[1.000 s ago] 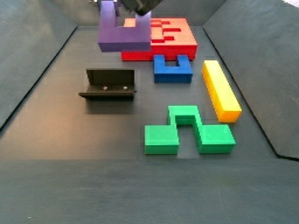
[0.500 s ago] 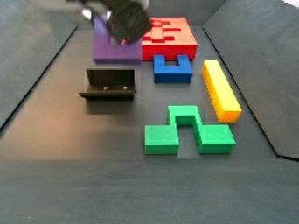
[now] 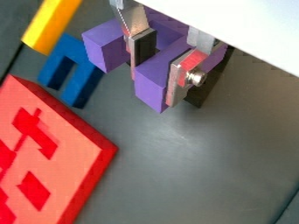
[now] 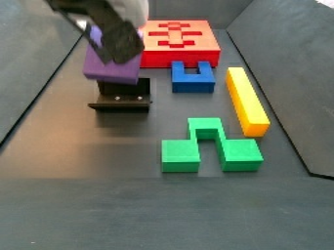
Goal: Pick up the purple object. Move up. Place the purple object on the fixture. Regrasp the purple object. Move to above the board. Insert the purple object.
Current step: Place the purple object on the fixture, then regrasp the purple object.
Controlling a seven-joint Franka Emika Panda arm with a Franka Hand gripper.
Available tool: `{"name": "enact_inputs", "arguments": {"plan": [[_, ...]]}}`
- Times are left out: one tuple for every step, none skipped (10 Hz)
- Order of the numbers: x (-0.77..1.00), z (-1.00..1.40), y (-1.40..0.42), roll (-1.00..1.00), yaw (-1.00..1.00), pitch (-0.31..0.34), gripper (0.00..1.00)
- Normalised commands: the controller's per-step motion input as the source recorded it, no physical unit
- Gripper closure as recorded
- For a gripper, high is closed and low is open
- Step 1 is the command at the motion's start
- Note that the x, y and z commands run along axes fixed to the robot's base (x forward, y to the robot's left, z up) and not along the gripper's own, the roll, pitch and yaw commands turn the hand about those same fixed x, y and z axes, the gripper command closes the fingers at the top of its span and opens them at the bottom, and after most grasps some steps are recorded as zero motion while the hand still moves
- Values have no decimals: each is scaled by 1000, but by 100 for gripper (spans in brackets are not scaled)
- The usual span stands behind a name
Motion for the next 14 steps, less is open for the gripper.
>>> {"name": "enact_inputs", "arguments": {"plan": [[-86, -406, 0, 14, 229, 0, 100], [-37, -283, 0, -146, 346, 0, 100], [0, -311, 0, -226, 317, 0, 100], [0, -271, 86, -203, 251, 0, 100], [-189, -334, 200, -86, 77, 0, 100], [-266, -274, 254, -57, 0, 0, 100], [-206, -114, 214, 0, -77, 0, 100], [-86, -103, 83, 0, -77, 0, 100], [0, -100, 0, 0, 0, 0, 100], [0, -111, -14, 6, 0, 0, 100], [0, -146, -40, 111, 0, 0, 100], [0, 0, 0, 0, 0, 0, 100], [0, 0, 0, 0, 0, 0, 0], [51, 0, 0, 0, -3, 29, 0]]}}
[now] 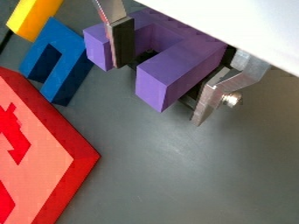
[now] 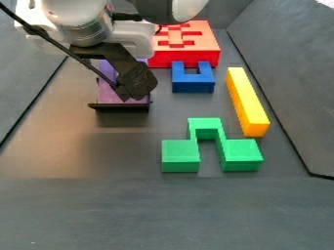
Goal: Pick up the purple object. Move up. Place the purple object on the fixture. Regrasp the purple object. Move to above the board. Insert the purple object.
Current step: Regrasp the purple object.
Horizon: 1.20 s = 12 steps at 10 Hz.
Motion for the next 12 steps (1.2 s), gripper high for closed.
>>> {"name": "enact_inputs", "arguments": {"plan": [[74, 686, 34, -237, -77, 109, 0], [134, 1000, 189, -526, -123, 83, 0], [186, 1000, 246, -626, -177, 51, 0], [137, 1000, 263, -591, -160, 74, 0], [149, 1000, 91, -329, -157, 131, 0], [120, 849, -40, 277, -169, 246, 0], [6, 794, -60, 711, -206, 263, 0], [3, 674, 0, 826, -169, 277, 0], [23, 623, 0, 906, -60, 286, 0], [71, 394, 0, 1000, 0, 331, 0], [86, 286, 0, 1000, 0, 380, 0], [109, 217, -20, 1000, 3, 414, 0]]}}
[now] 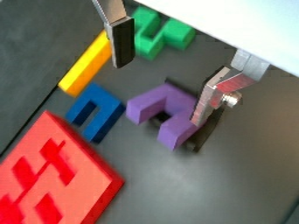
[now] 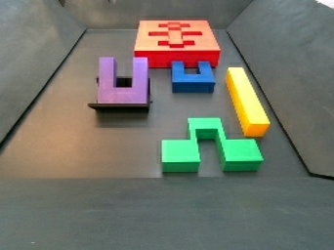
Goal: Pick up the purple object. Move up. Place the purple object on the fixture. Regrasp the purple object. Move to above the board. Insert the purple object.
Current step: Regrasp the purple object.
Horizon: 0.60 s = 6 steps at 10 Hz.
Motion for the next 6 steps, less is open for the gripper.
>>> {"name": "enact_inputs", "arguments": {"plan": [[131, 143, -29, 1000, 14, 440, 0], [160, 140, -29, 1000, 29, 443, 0], [194, 143, -37, 1000, 49, 443, 0], [234, 143, -49, 1000, 74, 446, 0], [240, 143, -40, 1000, 91, 443, 0], [149, 146, 0, 1000, 214, 451, 0]]}}
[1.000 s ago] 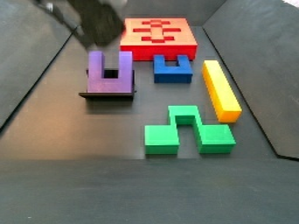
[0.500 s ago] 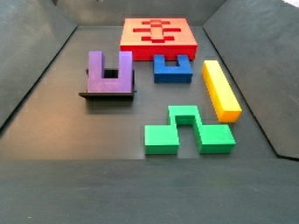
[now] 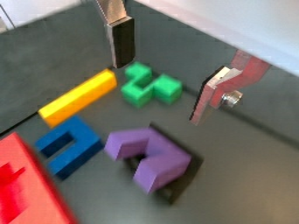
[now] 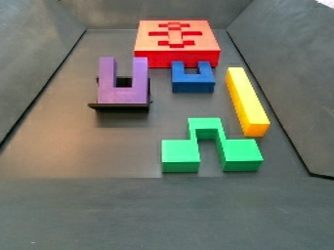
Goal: Pick up the purple object. Move up. Place the purple object on the fixture. Regrasp the purple object. Move to above the board. Insert the purple object.
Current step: Regrasp the purple object.
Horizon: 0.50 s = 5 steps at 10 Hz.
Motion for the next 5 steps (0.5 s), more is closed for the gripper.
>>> {"name": "enact_inputs", "arguments": {"plan": [[109, 140, 0, 1000, 277, 451, 0], [160, 149, 0, 1000, 260, 423, 0], [189, 111, 0, 1000, 254, 406, 0], [251, 80, 0, 1000, 226, 377, 0], [266, 57, 0, 1000, 220, 363, 0]]}}
